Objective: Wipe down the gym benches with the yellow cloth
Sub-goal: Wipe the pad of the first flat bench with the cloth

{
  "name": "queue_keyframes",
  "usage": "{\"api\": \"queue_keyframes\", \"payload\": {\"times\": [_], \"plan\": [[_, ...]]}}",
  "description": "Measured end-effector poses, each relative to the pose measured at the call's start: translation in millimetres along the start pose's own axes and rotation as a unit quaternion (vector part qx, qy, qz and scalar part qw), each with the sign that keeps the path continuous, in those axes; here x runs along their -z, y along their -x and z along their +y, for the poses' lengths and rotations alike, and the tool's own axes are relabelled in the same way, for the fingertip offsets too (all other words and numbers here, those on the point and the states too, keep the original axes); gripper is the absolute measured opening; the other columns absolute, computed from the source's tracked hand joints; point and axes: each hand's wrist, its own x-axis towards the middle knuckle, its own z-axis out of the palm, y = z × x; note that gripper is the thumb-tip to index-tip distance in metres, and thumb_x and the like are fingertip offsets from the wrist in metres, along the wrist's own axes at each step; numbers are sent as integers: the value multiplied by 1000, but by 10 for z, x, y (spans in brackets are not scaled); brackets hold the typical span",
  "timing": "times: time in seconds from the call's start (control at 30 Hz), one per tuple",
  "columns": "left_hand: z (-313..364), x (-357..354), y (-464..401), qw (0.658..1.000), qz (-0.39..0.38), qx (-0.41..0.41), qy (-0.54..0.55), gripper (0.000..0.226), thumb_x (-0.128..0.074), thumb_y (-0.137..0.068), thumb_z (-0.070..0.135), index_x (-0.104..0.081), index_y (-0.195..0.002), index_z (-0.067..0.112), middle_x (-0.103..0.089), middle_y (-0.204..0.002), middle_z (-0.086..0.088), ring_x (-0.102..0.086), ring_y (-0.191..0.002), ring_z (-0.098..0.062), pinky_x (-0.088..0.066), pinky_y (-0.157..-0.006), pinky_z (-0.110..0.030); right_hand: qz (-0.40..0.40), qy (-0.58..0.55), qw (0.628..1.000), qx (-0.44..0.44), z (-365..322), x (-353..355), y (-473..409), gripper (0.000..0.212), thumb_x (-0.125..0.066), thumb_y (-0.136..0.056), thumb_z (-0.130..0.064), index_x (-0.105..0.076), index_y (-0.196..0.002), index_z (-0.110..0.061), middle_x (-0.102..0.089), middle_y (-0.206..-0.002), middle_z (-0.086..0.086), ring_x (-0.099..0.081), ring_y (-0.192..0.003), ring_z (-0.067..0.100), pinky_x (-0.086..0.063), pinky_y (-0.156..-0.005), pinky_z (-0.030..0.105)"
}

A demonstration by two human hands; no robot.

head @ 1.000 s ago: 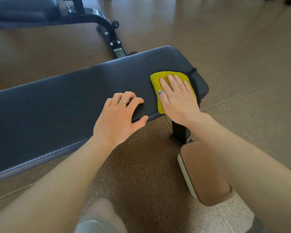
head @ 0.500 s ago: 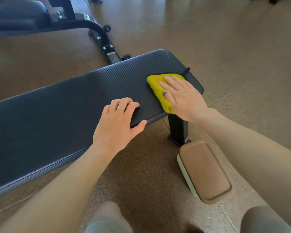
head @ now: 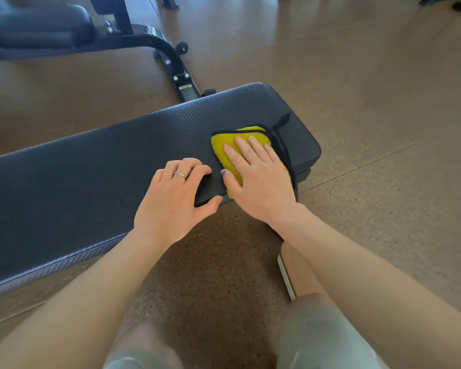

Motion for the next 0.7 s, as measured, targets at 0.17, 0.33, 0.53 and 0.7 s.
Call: {"api": "queue_keyframes", "payload": {"times": [0.17, 0.33, 0.53, 0.7], "plan": [[25, 46, 8, 1000, 3, 11, 12, 58, -42, -92, 64, -56, -128, 21, -53, -130, 2, -50, -116, -25, -45, -97, -42, 7, 29, 1000, -9, 566, 93, -149, 56, -24, -105, -48, -44, -153, -26, -37, -162, 1, -29, -152, 22, -20, -126, 43], [43, 61, 1, 1000, -11, 24, 10, 57, -45, -91, 64, -56, -128, 22, -52, -131, 4, -50, -119, -24, -44, -99, -41, -5, 23, 995, -99, 645, 140, -328, 57, -21, -106, -43, -38, -156, -22, -30, -165, 4, -22, -154, 27, -13, -126, 46], [37, 73, -7, 999, -29, 38, 24, 58, -51, -89, 64, -57, -130, 23, -53, -133, 6, -50, -121, -23, -41, -98, -40, -16, -23, 997, 78, -119, 16, -101, 51, -34, -109, -41, -41, -155, -20, -37, -161, 4, -29, -152, 26, -24, -125, 46], [45, 93, -3, 997, -38, 57, 29, 59, -50, -88, 65, -58, -130, 25, -52, -132, 8, -50, -120, -23, -41, -100, -40, 2, 8, 998, 65, 760, 99, -486, 53, -30, -105, -39, -50, -149, -17, -47, -155, 4, -40, -147, 23, -28, -123, 42]]}}
